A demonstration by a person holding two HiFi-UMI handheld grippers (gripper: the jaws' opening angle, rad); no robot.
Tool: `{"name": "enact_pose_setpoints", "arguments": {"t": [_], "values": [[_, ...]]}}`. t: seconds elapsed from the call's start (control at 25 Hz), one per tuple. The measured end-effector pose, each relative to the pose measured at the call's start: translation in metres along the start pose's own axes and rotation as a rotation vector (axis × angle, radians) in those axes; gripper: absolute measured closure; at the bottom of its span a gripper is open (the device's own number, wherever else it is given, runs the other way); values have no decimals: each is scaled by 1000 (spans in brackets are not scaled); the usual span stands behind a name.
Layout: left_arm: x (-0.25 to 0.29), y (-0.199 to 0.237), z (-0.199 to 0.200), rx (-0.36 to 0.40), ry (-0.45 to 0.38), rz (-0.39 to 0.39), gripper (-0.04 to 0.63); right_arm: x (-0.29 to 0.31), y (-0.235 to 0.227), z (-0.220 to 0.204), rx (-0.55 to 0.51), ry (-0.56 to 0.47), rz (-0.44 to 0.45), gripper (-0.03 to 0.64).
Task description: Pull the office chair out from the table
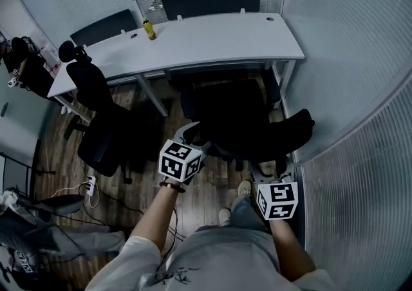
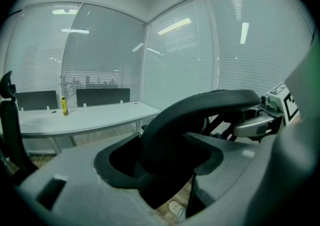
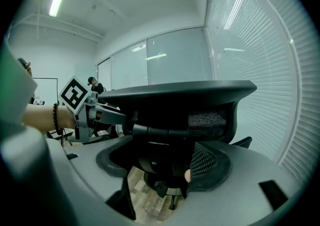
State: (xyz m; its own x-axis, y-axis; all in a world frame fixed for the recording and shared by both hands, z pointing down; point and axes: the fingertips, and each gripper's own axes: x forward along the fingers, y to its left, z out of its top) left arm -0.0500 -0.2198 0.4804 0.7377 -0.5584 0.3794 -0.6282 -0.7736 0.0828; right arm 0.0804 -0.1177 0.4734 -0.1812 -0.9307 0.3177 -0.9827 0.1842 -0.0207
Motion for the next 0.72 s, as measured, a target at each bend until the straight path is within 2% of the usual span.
{"name": "enact_pose_setpoints", "arguments": {"t": [0.72], "values": [[-26,-29,-9,-16,15,-4,327,-36,8,-9,1,-4,6,345]]}}
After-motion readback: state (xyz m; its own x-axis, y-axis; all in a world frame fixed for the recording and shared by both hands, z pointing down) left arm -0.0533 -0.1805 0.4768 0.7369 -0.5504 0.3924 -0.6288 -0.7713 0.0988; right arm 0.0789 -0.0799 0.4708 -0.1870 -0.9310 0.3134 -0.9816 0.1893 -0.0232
